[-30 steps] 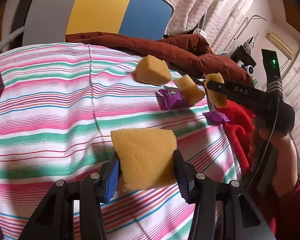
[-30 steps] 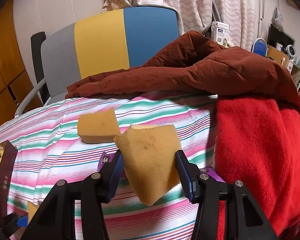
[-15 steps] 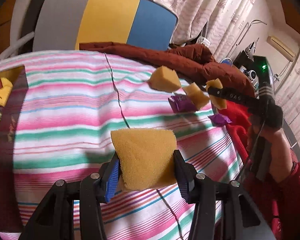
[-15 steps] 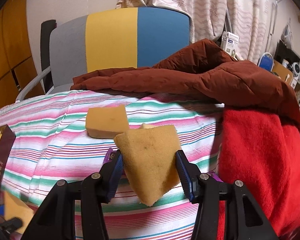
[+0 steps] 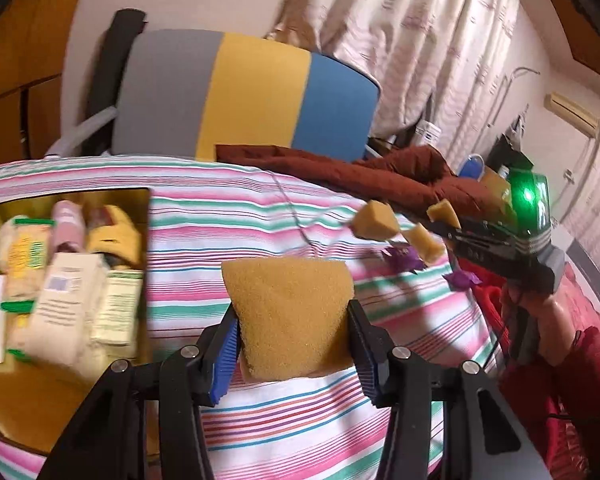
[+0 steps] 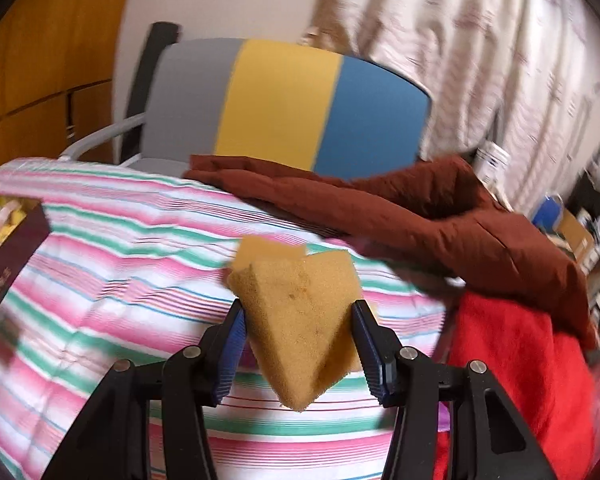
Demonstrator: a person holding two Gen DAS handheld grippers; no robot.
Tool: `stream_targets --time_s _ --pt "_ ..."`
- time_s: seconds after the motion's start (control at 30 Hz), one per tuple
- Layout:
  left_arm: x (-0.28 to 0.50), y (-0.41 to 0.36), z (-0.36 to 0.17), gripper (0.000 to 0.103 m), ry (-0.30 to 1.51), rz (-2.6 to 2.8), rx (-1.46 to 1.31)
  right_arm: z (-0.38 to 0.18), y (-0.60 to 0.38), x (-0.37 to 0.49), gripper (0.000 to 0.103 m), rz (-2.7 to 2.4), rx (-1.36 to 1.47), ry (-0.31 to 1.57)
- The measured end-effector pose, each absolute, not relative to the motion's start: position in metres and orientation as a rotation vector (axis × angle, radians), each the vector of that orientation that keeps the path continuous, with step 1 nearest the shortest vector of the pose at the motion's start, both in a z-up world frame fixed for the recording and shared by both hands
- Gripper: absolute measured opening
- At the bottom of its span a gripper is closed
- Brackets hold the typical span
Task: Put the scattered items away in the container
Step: 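Carry both sponge cakes toward the gold tray, then open both tools to drop the sponge cakes into the gold tray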
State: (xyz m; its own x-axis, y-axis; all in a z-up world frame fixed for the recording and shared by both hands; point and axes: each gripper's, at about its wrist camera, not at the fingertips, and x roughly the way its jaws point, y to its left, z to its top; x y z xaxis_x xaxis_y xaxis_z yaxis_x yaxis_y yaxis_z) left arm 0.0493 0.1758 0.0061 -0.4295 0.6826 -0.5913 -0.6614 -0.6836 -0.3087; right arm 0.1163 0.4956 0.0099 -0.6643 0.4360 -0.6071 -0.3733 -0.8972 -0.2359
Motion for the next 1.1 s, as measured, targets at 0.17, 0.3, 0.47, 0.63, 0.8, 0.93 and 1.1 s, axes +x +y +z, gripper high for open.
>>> stream_targets --time_s 0.17,0.3,0.47,0.63,0.8,0.93,1.1 --pt "0.040 0.144 0.009 0.050 -0.093 2.187 -0.912 0.017 0.466 0.107 0.053 2.640 -0.996 0.039" --pt "0.033 0.119 0.007 0.050 -0.124 2.225 -0.929 0.025 0.428 0.097 0.053 2.744 -1.025 0.156" --pt "0.022 0.084 0.002 0.050 -0.171 2.280 -0.959 0.029 0.368 0.084 0.053 2.882 -1.078 0.206" --pt "0.011 0.043 -0.009 0.050 -0.254 2.338 -1.006 0.024 0.313 0.071 0.053 2.982 -1.144 0.260" --pt "0.005 0.015 -0.014 0.051 -0.278 2.371 -1.020 0.015 0.273 0.060 0.053 3.041 -1.209 0.330" --pt "-0.002 -0.001 -0.022 0.051 -0.298 2.368 -1.052 0.011 0.246 0.051 0.053 3.073 -1.276 0.368" --pt "-0.014 -0.024 -0.034 0.051 -0.339 2.395 -1.099 0.005 0.207 0.040 0.054 3.121 -1.370 0.352"
